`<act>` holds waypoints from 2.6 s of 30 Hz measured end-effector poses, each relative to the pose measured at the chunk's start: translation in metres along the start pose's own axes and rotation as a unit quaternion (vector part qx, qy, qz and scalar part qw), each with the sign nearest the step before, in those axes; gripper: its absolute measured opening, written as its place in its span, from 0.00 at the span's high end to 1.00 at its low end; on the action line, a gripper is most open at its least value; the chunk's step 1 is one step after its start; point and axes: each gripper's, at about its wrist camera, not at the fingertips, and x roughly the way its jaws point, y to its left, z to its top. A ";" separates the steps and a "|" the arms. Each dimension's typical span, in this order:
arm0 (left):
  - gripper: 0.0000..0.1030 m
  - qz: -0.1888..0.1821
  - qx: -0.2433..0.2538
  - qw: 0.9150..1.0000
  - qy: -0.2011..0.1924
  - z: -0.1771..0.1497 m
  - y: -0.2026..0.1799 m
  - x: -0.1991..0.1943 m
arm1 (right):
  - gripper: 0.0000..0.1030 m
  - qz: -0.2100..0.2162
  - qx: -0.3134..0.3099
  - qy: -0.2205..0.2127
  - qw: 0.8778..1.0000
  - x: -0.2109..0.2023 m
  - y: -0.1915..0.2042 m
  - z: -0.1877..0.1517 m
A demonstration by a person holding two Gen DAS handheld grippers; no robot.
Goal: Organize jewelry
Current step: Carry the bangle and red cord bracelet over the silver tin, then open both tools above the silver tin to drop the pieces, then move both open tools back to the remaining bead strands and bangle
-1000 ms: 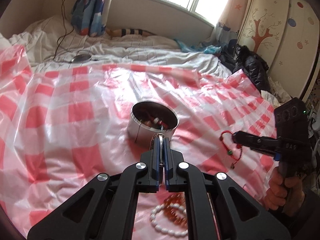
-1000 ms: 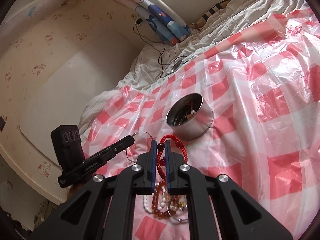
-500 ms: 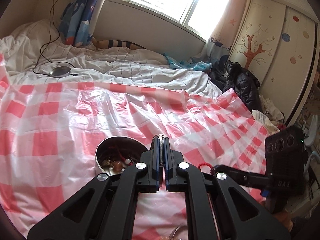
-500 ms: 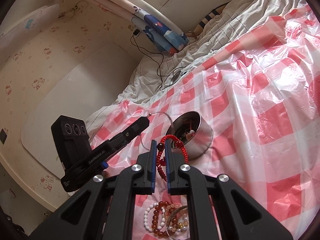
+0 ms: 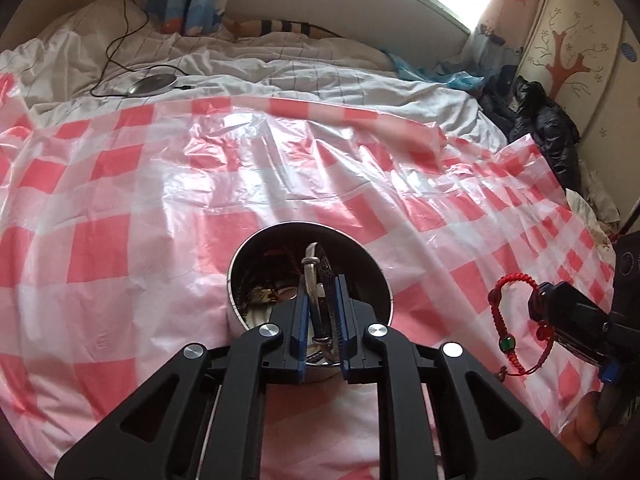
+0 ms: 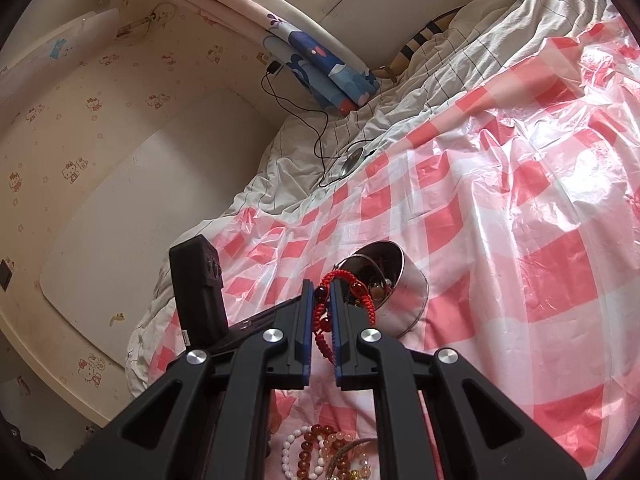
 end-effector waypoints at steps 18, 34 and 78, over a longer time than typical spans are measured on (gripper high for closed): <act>0.40 0.032 -0.094 0.993 -0.061 0.015 0.055 -0.059 | 0.41 -0.138 -0.107 0.072 0.982 0.120 0.023 0.011; 0.29 0.055 -0.053 0.996 -0.048 0.005 0.045 -0.061 | 0.23 -0.150 -0.051 0.021 0.987 0.079 0.001 0.025; 0.18 0.171 0.184 0.968 0.005 -0.113 0.001 -0.117 | 0.20 -0.337 -0.162 0.137 0.917 0.009 0.028 -0.098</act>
